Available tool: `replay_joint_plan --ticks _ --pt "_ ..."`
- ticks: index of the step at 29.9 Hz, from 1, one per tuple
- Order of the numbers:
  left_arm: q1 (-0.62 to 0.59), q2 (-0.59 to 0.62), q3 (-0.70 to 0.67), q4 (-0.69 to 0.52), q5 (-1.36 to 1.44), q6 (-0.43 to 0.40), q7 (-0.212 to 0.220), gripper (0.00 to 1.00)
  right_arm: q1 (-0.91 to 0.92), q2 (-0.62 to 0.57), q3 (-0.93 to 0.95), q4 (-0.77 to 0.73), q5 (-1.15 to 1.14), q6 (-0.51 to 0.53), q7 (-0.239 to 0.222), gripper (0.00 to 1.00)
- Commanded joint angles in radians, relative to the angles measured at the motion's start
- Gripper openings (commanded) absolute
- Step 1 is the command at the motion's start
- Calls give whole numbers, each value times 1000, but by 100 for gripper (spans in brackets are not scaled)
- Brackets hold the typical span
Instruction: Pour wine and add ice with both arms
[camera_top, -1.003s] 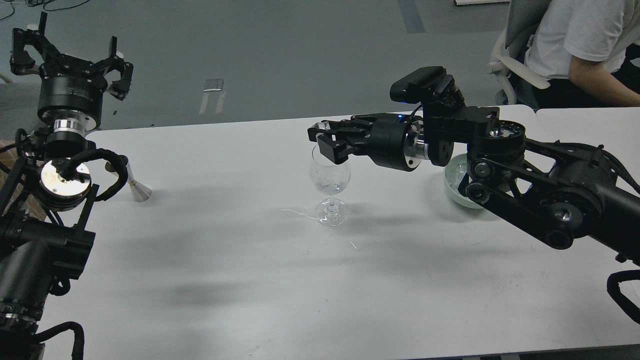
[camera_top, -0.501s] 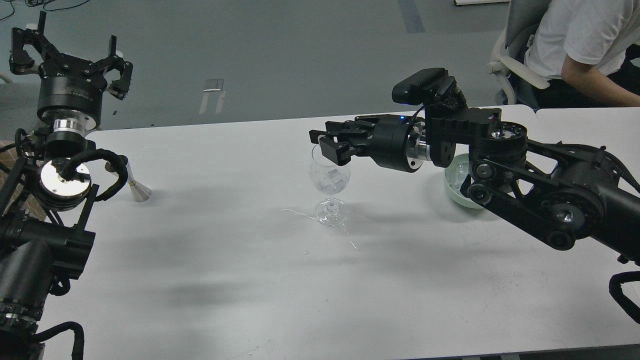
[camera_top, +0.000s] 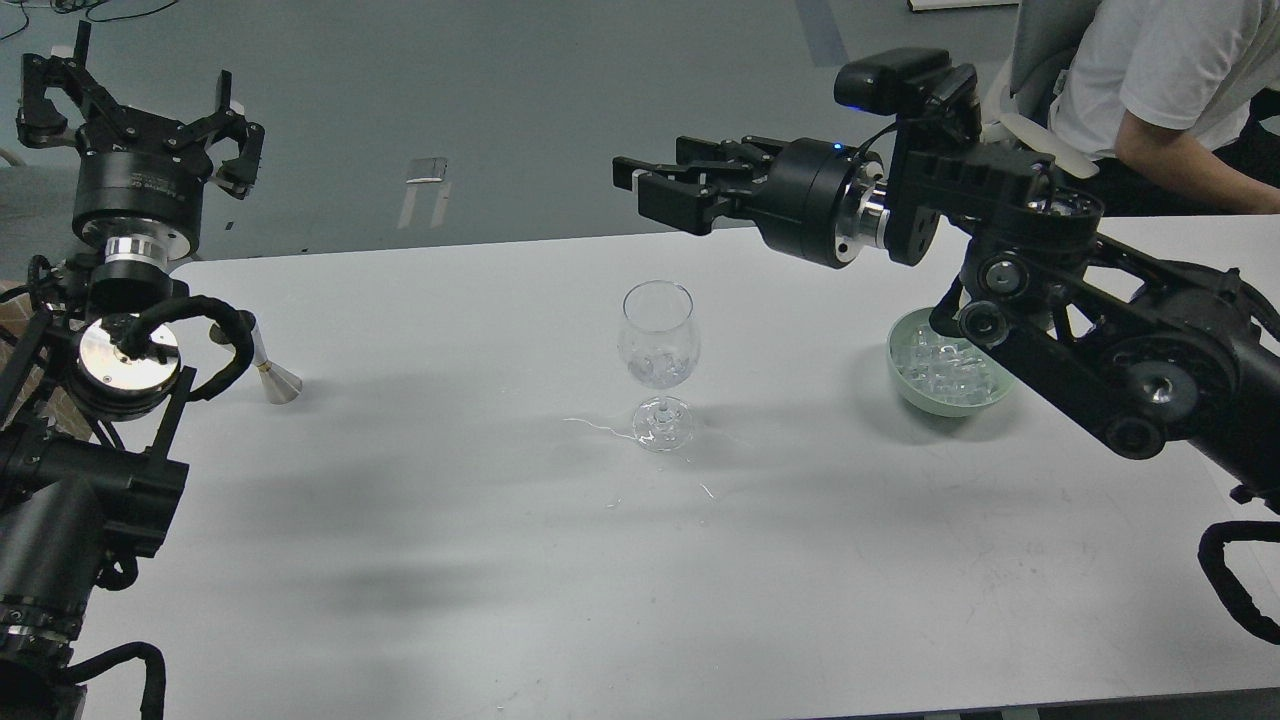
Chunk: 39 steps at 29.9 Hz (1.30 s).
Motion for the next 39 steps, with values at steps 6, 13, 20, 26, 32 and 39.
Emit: replay_joint_plan --ticks 6,13,20,26,32,39 --pt "-3 7 15 2 17 -20 15 98 -7 85 351 -178 126 -33 3 100" --pt "-17 45 18 55 19 -34 127 98 9 82 528 -319 535 -44 3 100" --pt "-17 44 18 58 19 -121 118 98 -4 42 569 -389 967 -64 6 100" --pt "-18 7 18 81 17 -123 123 98 -5 46 657 -499 1163 -87 7 100" --pt "-43 1 57 107 16 -124 115 98 -5 51 669 -551 1415 -87 -7 100" --pt "-49 -19 63 109 17 -123 107 98 -5 114 658 -631 1598 -75 -171 100"
